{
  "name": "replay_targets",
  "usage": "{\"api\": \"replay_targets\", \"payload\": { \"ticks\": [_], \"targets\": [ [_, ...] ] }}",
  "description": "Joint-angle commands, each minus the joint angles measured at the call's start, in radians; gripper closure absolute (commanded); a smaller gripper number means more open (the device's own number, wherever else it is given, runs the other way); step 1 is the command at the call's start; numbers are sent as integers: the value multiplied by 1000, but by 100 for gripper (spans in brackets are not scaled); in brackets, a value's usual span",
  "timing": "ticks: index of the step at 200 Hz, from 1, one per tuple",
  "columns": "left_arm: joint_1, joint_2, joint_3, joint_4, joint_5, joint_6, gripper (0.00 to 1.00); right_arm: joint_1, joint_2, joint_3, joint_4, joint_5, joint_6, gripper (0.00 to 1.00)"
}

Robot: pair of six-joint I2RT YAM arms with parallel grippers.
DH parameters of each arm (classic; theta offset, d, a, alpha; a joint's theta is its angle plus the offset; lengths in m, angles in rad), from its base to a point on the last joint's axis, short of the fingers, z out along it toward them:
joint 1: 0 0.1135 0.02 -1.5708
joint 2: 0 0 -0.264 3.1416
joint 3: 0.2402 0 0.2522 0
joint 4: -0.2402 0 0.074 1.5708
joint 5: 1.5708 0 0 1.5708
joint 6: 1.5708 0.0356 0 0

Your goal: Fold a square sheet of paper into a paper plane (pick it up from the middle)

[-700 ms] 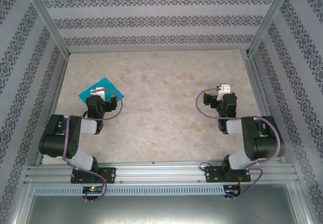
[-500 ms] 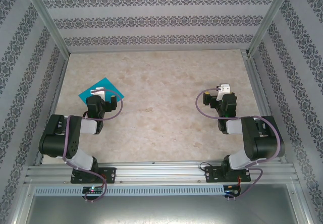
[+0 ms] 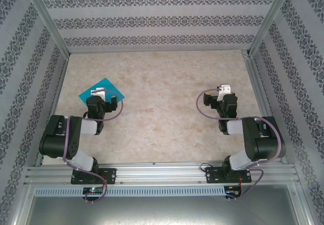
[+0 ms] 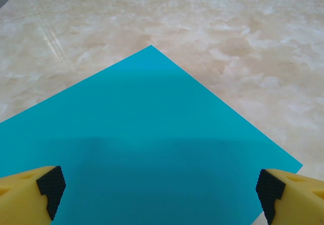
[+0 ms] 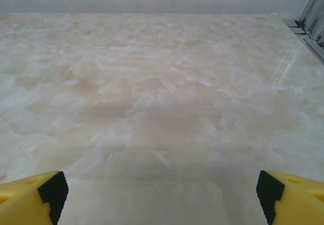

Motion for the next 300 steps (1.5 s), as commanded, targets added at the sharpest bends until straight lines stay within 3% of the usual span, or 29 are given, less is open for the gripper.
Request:
{"api": "replay_targets", "payload": {
  "ticks": [1, 195, 245, 267, 300],
  "targets": [
    [11, 1, 12, 47, 10, 12, 0, -9, -11, 20, 6, -19, -4, 2],
    [4, -18, 1, 61, -25, 5, 0, -25, -15, 20, 3, -36, 11, 2],
    [10, -270, 44, -292, -62, -114, 0, 19, -67, -87, 138, -10, -37, 2],
    [13, -370, 92, -465, -73, -195, 0, 27, -196, -54, -38, 23, -21, 2],
    [14, -351, 336, -890, -34, -415, 0, 28, -420, 174, -704, 102, 164, 2]
  ]
}}
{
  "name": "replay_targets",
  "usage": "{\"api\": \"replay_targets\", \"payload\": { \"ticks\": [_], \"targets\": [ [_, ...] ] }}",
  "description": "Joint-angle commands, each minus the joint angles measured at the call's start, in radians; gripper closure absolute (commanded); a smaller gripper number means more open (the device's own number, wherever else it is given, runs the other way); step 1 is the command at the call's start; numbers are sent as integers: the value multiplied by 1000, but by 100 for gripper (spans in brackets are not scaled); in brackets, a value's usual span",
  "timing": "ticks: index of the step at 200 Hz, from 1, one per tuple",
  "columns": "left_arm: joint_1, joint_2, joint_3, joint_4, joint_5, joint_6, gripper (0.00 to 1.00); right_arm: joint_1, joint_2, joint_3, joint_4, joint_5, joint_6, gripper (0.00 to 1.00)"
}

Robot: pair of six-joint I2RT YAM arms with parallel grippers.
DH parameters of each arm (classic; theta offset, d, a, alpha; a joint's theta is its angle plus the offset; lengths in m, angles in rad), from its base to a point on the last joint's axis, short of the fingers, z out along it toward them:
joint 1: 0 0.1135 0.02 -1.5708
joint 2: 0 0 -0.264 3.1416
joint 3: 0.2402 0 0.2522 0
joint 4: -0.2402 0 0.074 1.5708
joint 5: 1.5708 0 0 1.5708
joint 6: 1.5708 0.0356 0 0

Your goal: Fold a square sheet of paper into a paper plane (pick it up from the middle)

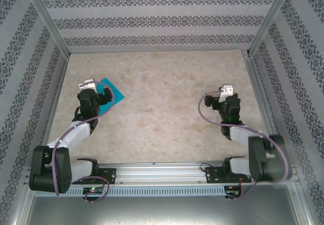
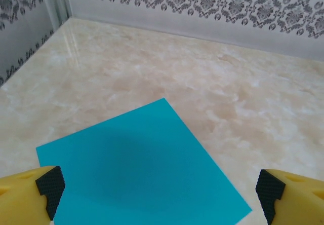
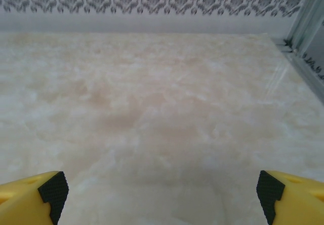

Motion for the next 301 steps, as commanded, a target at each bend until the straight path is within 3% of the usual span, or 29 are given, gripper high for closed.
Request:
{"api": "replay_targets", "payload": {
  "ticks": [1, 14, 24, 51, 65, 95, 127, 176, 204, 236, 262, 301],
  "targets": [
    [12, 24, 167, -381, 27, -214, 0, 12, -130, 168, -456, 90, 164, 2],
    [17, 85, 252, -467, 146, -226, 0, 6, -164, 277, -679, 153, 393, 2],
    [19, 130, 287, -481, 215, -263, 0, -2, -176, 354, -838, 80, 445, 2],
    [23, 255, 353, -497, 346, -343, 0, -2, -200, 362, -833, -274, 553, 2],
    [26, 329, 410, -532, 385, -356, 0, 30, -232, 333, -788, -340, 617, 2],
    [29, 495, 530, -607, 454, -366, 0, 137, -221, 350, -847, -337, 615, 2],
    [29, 582, 568, -572, 402, -387, 0, 225, -197, 331, -851, -310, 608, 2],
    [33, 757, 727, -651, 372, -370, 0, 291, -147, 334, -884, -277, 586, 2],
    [32, 799, 717, -642, 444, -391, 0, 292, -133, 322, -877, -271, 614, 2],
    [18, 796, 649, -571, 607, -401, 4, 296, -120, 308, -868, -253, 647, 2],
    [-49, 772, 583, -546, 636, -415, 6, 298, -97, 306, -879, -244, 670, 2],
    [-243, 722, 457, -395, 627, -550, 6, 306, -71, 284, -871, -231, 705, 2]
  ]
}}
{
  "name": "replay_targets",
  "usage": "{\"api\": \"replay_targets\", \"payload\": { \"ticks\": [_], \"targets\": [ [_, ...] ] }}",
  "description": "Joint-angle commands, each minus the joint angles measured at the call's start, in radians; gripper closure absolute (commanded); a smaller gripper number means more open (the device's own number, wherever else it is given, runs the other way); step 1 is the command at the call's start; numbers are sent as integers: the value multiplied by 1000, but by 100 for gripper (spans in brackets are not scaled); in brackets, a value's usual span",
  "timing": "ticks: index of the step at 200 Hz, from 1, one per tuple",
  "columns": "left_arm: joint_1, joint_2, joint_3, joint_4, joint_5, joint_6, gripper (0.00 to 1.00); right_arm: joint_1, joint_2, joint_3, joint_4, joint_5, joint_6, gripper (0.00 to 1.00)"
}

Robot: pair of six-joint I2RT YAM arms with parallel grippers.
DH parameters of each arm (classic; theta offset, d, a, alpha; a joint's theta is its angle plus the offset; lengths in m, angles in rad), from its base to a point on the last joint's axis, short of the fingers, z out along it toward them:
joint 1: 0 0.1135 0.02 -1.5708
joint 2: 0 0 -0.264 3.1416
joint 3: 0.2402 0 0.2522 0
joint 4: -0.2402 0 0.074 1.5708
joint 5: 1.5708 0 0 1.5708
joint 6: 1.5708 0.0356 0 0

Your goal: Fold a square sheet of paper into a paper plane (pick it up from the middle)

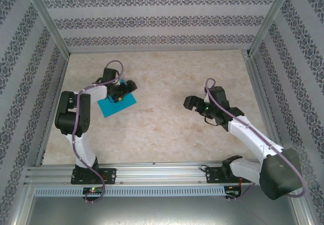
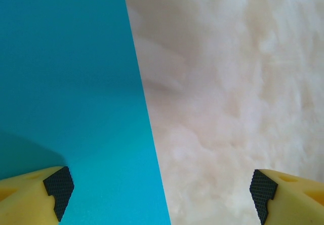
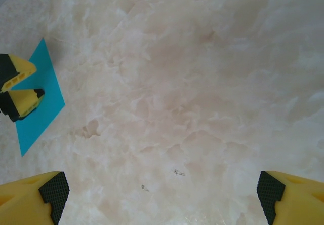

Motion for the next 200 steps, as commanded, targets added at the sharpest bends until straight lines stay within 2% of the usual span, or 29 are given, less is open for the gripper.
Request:
{"api": "replay_targets", "payload": {
  "ticks": [1, 42, 76, 119, 157, 175, 200],
  "targets": [
    [-140, 19, -100, 23, 52, -129, 6, 13, 16, -26, -5, 24, 38, 2],
    [-351, 22, -77, 120, 10, -246, 6, 36, 31, -28, -26, 23, 38, 4],
    [-411, -60, -47, 97, -45, -243, 5, 55, 13, -31, -30, 15, 48, 10],
    [-369, -363, -238, 25, -278, -224, 0, 159, 69, 33, 10, 58, 88, 12],
    [-285, -690, -436, -35, -437, -185, 0, 307, 293, 221, -4, 132, 100, 19],
    [-253, -848, -515, -52, -482, -158, 0, 346, 403, 310, 5, 132, 121, 23],
    [-220, -1005, -592, -84, -513, -138, 0, 374, 564, 440, 24, 82, 138, 23]
  ]
}}
